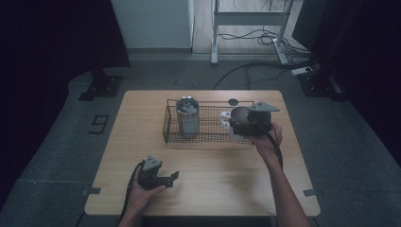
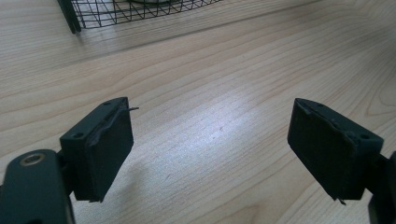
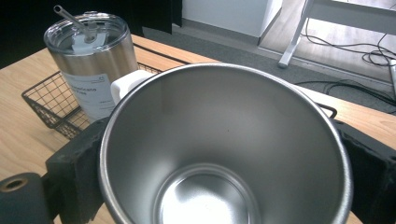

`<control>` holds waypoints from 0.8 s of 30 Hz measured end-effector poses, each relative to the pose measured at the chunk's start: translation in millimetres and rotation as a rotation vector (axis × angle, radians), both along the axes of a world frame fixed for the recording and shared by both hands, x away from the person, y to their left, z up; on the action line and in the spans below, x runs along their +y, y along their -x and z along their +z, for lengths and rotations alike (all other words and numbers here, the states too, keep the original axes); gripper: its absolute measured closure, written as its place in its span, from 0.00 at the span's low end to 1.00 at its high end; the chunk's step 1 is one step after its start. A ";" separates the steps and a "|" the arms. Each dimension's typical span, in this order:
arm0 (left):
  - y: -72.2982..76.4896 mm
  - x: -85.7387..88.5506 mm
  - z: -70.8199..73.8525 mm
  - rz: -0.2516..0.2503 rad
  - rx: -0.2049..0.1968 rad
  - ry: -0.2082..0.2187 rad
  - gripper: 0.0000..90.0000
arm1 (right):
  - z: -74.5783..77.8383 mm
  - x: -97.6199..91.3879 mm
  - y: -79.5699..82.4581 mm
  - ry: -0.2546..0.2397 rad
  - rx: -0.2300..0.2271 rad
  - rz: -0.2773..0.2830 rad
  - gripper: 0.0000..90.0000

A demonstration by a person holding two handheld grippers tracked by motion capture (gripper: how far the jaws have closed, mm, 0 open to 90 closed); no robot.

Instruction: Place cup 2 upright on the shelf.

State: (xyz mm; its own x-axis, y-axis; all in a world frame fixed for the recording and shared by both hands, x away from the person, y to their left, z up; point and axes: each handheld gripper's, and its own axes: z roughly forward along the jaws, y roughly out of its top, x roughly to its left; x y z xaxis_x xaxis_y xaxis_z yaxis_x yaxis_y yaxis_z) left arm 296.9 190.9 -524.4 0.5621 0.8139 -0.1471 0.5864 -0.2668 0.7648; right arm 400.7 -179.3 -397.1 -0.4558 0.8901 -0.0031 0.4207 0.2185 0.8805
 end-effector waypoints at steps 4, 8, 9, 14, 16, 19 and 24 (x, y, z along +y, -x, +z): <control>-0.2 -0.1 -0.3 0.000 0.004 -0.001 0.16 | 0.8 0.4 -4.2 -0.010 -0.001 0.001 0.07; -0.4 -0.2 -0.6 0.000 0.004 -0.003 0.16 | 1.3 0.9 -8.4 -0.018 -0.002 0.000 0.07; -0.4 -0.2 -0.7 0.000 0.004 -0.004 0.16 | 1.5 1.2 -9.6 -0.019 -0.001 -0.001 0.07; -1.2 0.7 -2.3 0.007 0.009 -0.001 0.16 | 2.6 1.9 -14.8 -0.016 -0.005 -0.005 0.07; -1.4 1.1 -2.3 0.008 0.009 -0.001 0.16 | 3.3 1.9 -17.1 -0.017 -0.007 -0.007 0.07; -1.1 1.5 -1.7 0.008 0.007 0.002 0.16 | 4.8 2.0 -20.2 -0.023 -0.009 -0.007 0.07; -1.3 2.1 -2.4 0.011 0.008 0.000 0.16 | 8.4 0.7 -24.7 -0.033 -0.013 -0.008 0.07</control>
State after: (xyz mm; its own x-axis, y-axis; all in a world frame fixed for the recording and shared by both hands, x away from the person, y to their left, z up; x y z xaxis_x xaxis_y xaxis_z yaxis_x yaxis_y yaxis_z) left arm 298.3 193.0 -526.8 0.5517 0.8201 -0.1515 0.5958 -0.2605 0.7597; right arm 425.3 -178.6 -388.7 -0.4484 0.8936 0.0203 0.4109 0.1859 0.8925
